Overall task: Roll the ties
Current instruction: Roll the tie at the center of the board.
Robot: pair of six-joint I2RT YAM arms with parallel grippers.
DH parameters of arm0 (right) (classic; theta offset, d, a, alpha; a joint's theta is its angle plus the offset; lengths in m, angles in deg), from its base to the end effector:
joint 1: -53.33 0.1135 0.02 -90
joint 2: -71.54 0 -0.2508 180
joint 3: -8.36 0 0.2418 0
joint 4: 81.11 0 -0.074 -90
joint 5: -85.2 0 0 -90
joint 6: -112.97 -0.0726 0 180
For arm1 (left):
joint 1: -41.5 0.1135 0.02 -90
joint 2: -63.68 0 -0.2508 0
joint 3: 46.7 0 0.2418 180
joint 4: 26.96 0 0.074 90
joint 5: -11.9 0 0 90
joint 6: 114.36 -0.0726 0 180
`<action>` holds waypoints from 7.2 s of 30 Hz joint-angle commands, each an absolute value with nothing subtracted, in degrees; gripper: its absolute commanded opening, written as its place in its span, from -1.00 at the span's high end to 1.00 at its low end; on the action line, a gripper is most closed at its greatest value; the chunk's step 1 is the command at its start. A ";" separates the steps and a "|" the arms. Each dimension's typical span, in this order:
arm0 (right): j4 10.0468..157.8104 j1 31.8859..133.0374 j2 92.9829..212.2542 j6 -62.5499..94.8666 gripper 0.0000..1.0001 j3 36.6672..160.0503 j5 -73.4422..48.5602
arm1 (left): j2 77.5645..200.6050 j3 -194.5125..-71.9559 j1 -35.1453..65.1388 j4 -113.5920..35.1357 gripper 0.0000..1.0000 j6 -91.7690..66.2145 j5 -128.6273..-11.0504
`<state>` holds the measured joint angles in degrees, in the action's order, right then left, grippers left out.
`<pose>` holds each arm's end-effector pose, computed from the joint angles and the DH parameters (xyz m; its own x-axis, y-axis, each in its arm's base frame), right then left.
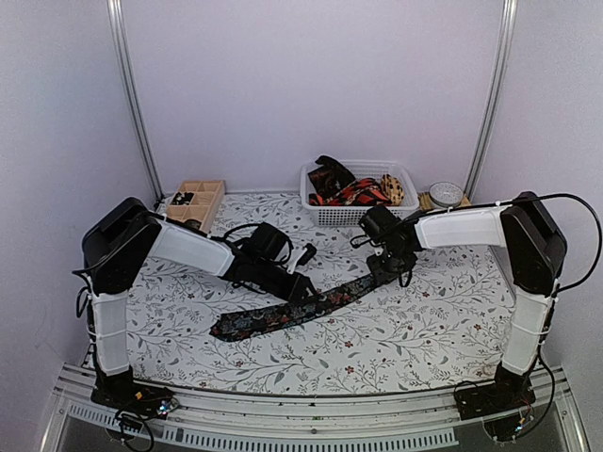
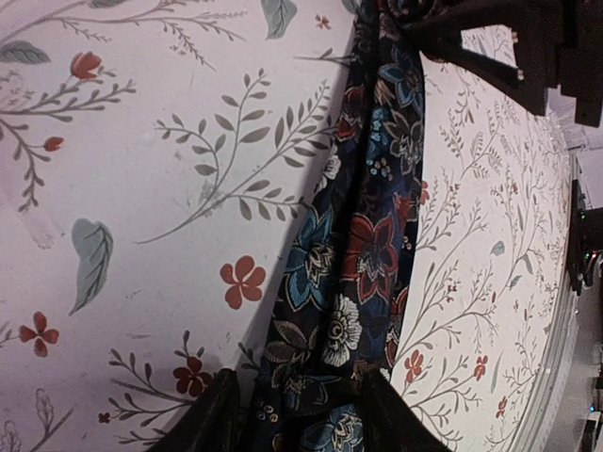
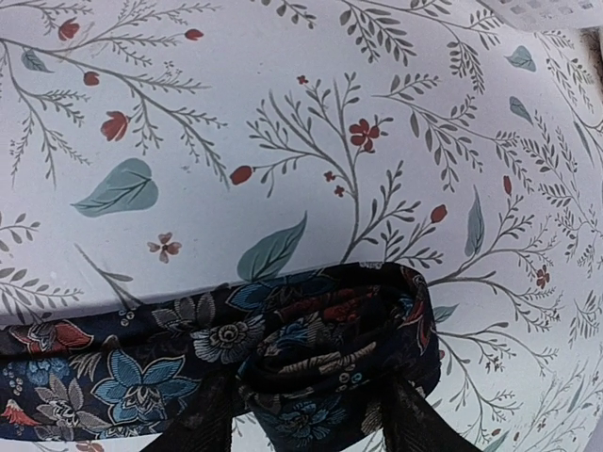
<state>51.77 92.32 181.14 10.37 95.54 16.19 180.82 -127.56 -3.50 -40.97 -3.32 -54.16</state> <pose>0.3096 0.2171 0.1247 -0.8176 -0.3998 -0.4143 -0.3195 0.9137 -0.2513 0.2754 -0.3171 0.0856 -0.8055 0.3415 -0.4842 0.5790 0.6274 -0.5207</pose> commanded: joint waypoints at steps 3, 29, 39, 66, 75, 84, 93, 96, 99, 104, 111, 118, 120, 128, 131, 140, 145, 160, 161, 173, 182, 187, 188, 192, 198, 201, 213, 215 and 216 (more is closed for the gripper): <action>50.12 91.62 175.44 9.82 -0.07 97.17 9.37 | 184.29 -126.37 -4.41 -47.66 0.11 -3.09 -55.40; 46.97 71.93 166.34 10.37 -0.33 102.93 -22.12 | 186.89 -152.11 -4.35 -58.26 -1.00 -8.58 -55.58; 61.69 64.41 172.85 4.56 -0.33 91.08 -38.81 | 203.19 -177.02 -4.82 -64.84 -1.00 -11.61 -49.82; 84.30 61.86 186.44 -2.89 -0.30 80.49 -53.67 | 217.09 -189.93 -7.19 -58.91 -1.00 -12.08 -50.67; 91.85 61.95 184.85 -6.99 -0.22 74.29 -58.51 | 218.27 -189.74 -7.37 -59.31 -0.98 -12.37 -51.51; 94.43 62.20 183.55 -8.29 -0.19 72.06 -59.90 | 218.48 -188.97 -7.37 -63.36 -0.69 -14.08 -53.78; 96.03 64.17 184.70 -8.38 -0.09 71.50 -60.39 | 216.14 -185.09 -8.30 -64.10 -0.68 -17.36 -53.26; 96.87 64.94 185.30 -9.08 -0.05 71.50 -60.71 | 215.91 -184.58 -8.68 -64.94 -0.68 -18.08 -54.19; 96.99 65.91 185.67 -9.18 -0.04 71.58 -60.30 | 215.47 -183.64 -8.86 -65.84 -0.62 -18.58 -55.86; 97.52 66.88 186.59 -9.11 0.05 71.72 -59.85 | 214.23 -180.94 -8.78 -65.66 -0.51 -18.96 -56.98; 96.89 67.51 186.76 -8.99 0.23 71.81 -57.16 | 211.59 -177.40 -7.84 -63.16 -0.63 -17.89 -54.89; 96.32 67.49 187.19 -9.01 0.25 72.27 -56.69 | 205.30 -170.67 -4.65 -57.40 -0.87 -16.93 -50.73; 96.30 67.51 187.29 -9.23 0.25 72.39 -56.74 | 204.85 -170.37 -4.08 -57.39 -0.88 -17.25 -48.74; 96.14 67.50 187.03 -10.19 0.25 73.14 -58.13 | 207.72 -172.19 -5.39 -61.17 -0.84 -22.55 -45.30; 95.74 67.53 187.03 -10.29 0.25 73.46 -58.46 | 208.86 -172.78 -6.16 -61.69 -0.83 -24.98 -44.05; 95.01 67.66 186.50 -9.99 0.26 73.52 -58.76 | 212.80 -177.38 -6.67 -65.65 -0.71 -29.76 -42.74; 94.61 67.96 186.65 -9.56 0.25 73.50 -59.07 | 214.07 -177.90 -6.74 -66.02 -0.66 -31.55 -41.35; 94.15 68.56 186.24 -9.92 0.25 74.05 -59.68 | 217.52 -180.52 -6.89 -70.46 -0.06 -34.73 -38.16; 94.10 68.59 186.24 -9.93 0.25 74.05 -59.73 | 217.37 -179.92 -6.86 -70.38 0.01 -34.76 -37.84; 93.39 69.79 184.35 -8.81 0.23 73.13 -59.38 | 214.98 -175.08 -6.63 -67.22 0.71 -32.00 -32.29; 90.13 71.84 183.36 -5.73 0.21 72.40 -56.27 | 212.05 -170.87 -6.46 -62.24 0.21 -25.45 -38.89; 89.44 71.81 180.91 -4.75 0.23 70.65 -54.49 | 210.50 -169.84 -6.42 -59.74 -0.01 -22.09 -41.55; 89.38 71.82 180.64 -4.79 0.23 70.43 -54.13 | 210.01 -169.49 -6.41 -59.37 -0.08 -21.55 -42.26; 90.01 71.79 179.66 -5.88 0.24 69.30 -52.78 | 206.50 -166.29 -6.85 -57.40 -0.43 -20.41 -47.63; 98.60 71.86 178.01 -13.35 0.23 65.01 -53.78 | 202.38 -162.25 -9.17 -57.26 -0.88 -21.34 -54.74; 101.21 71.81 177.51 -16.08 0.22 63.53 -54.25 | 202.22 -161.88 -10.18 -59.60 -1.00 -21.77 -55.11; 106.46 71.90 176.26 -19.31 0.13 59.65 -53.58 | 197.67 -153.44 -10.64 -58.89 -0.96 -22.29 -55.56; 107.78 72.18 176.49 -20.07 0.12 59.19 -54.08 | 197.45 -153.99 -10.92 -57.81 -0.97 -22.25 -55.71; 108.34 72.42 176.60 -20.56 0.13 59.06 -54.32 | 197.56 -154.50 -11.03 -57.82 -0.97 -22.23 -56.20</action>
<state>108.27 71.40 179.13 -18.48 61.09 -56.35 196.49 -155.80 -9.99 -53.28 -22.86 -54.88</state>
